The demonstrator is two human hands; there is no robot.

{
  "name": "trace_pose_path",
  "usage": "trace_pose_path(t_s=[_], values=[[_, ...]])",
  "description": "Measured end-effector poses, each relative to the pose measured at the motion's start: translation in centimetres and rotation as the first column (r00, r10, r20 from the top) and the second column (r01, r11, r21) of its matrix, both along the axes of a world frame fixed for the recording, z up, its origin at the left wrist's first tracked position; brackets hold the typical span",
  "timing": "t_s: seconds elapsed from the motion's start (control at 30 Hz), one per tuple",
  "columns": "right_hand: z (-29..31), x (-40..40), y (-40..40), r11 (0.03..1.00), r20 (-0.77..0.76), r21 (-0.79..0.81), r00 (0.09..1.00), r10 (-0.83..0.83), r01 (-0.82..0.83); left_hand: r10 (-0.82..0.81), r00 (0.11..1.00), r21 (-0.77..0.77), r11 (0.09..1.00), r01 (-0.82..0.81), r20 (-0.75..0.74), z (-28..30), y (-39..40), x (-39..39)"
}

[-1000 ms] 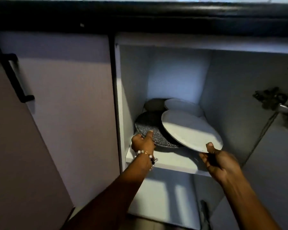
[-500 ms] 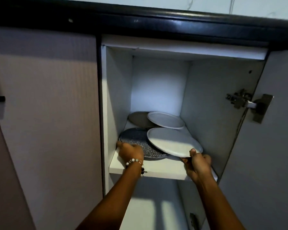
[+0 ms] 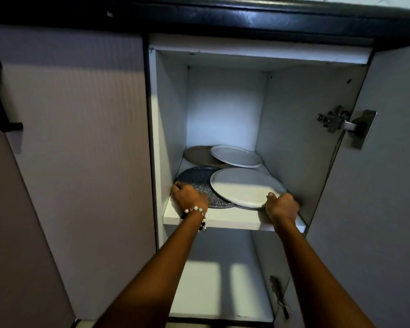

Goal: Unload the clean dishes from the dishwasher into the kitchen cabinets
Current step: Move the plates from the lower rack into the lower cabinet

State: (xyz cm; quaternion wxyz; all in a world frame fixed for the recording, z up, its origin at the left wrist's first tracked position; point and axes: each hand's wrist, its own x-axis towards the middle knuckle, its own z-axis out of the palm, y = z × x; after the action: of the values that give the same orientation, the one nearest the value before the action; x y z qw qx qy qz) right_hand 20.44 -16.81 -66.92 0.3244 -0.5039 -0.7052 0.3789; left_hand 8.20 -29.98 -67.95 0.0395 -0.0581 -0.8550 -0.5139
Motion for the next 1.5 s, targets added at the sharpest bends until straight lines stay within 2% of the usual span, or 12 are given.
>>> trace_pose_path(t_s=[0.13,0.23,0.57,0.77,0.87,0.97,1.03,1.13,1.2,1.33,1.4,1.5], values=[[-0.5,-0.4,0.5,0.992,0.206,0.109,0.977,0.047,-0.07,-0.052,0.998,-0.108,0.993,0.05,-0.021,-0.6,0.4,-0.4],[-1.0,-0.8,0.8,0.985,0.248,0.144,0.967,0.053,-0.09,-0.07,0.996,-0.118,0.991,0.064,-0.052,-0.9,0.5,-0.7],[-1.4,0.5,1.0,0.928,0.29,0.267,0.939,0.182,-0.262,-0.071,0.994,-0.12,0.991,0.06,-0.088,-1.0,0.4,-0.9],[-2.6,-0.3,1.4,0.937,0.258,0.28,0.956,0.139,-0.211,-0.006,0.982,-0.024,1.0,0.002,-0.187,-1.4,0.7,-0.9],[-3.2,-0.7,1.2,0.954,0.139,0.27,0.986,0.094,-0.129,-0.026,0.961,-0.034,0.999,0.018,-0.275,-1.5,1.5,-0.4],[-2.3,-0.2,-0.1,0.985,-0.003,0.17,1.0,0.013,-0.012,-0.066,0.951,-0.103,0.994,0.036,-0.303,-1.4,1.6,0.6],[-1.4,0.2,-0.7,0.996,-0.028,0.093,1.0,0.0,0.002,-0.088,0.958,-0.153,0.987,0.047,-0.272,-1.0,1.2,1.1],[0.5,1.4,-1.5,0.999,-0.068,0.013,0.997,0.044,-0.043,-0.163,0.974,-0.211,0.969,0.128,-0.159,0.5,0.3,2.6],[2.9,2.6,-2.7,0.995,-0.097,-0.067,0.993,0.066,-0.073,-0.221,0.967,-0.173,0.965,0.199,-0.123,2.2,-0.5,4.3],[7.6,5.3,-4.9,0.929,-0.246,-0.321,0.964,0.107,-0.184,-0.323,0.943,-0.214,0.929,0.301,-0.076,7.2,-2.0,7.8],[10.8,6.9,-6.4,0.896,-0.284,-0.382,0.951,0.12,-0.227,-0.35,0.937,-0.171,0.924,0.342,-0.019,9.5,-2.8,9.4],[17.6,9.9,-9.1,0.855,-0.292,-0.456,0.949,0.119,-0.247,-0.303,0.936,0.009,0.952,0.306,0.176,14.8,-4.8,12.4]])
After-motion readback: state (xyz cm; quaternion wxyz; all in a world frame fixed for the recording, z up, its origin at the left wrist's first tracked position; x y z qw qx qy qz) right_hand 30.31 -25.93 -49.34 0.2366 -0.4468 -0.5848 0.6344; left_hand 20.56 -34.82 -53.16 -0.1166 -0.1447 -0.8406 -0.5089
